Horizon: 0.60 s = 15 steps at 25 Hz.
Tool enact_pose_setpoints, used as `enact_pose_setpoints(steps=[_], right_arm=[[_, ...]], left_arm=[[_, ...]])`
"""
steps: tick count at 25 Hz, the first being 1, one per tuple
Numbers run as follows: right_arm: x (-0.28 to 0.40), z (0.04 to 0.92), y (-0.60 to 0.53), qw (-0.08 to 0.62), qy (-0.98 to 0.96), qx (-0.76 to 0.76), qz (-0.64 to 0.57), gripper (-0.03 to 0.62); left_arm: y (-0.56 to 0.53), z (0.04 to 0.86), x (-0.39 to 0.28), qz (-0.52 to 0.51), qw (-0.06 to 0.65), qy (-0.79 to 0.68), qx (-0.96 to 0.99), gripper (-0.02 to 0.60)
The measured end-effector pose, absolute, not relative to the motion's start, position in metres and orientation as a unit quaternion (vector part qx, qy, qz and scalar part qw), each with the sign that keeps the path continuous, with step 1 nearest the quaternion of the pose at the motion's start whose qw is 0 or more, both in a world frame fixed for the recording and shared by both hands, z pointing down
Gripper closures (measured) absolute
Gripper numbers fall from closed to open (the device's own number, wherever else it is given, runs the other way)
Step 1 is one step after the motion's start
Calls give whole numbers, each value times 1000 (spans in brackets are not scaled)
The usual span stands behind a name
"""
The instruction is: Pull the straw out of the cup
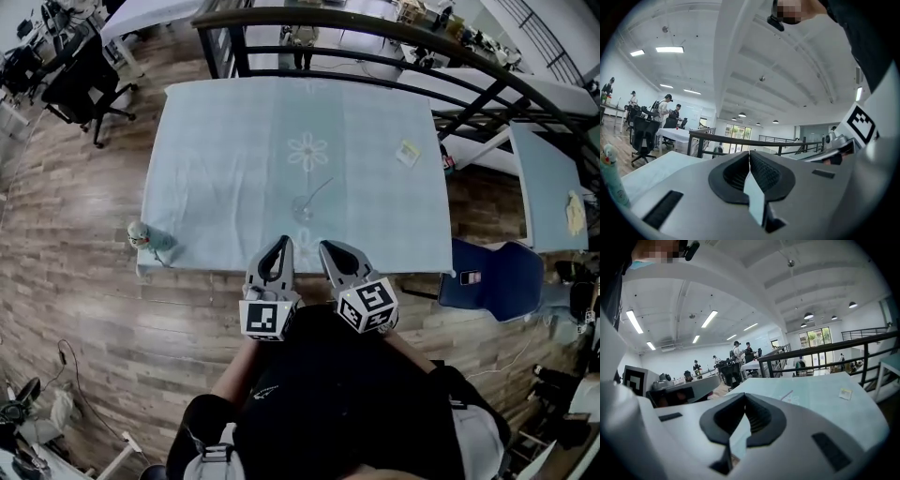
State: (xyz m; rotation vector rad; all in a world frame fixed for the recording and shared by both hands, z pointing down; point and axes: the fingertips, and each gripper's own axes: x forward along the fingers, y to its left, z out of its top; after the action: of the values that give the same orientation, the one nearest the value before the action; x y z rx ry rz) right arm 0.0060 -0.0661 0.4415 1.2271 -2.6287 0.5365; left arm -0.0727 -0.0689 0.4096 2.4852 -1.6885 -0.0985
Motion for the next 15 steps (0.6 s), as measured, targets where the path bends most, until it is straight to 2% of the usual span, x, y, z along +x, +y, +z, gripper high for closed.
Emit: enact_pose_setpoints(steps=[15], right_arm=[[5,457,-93,108,-852,477,188,583]], left_arm=[[-106,421,-75,-34,94,-510,854,565]])
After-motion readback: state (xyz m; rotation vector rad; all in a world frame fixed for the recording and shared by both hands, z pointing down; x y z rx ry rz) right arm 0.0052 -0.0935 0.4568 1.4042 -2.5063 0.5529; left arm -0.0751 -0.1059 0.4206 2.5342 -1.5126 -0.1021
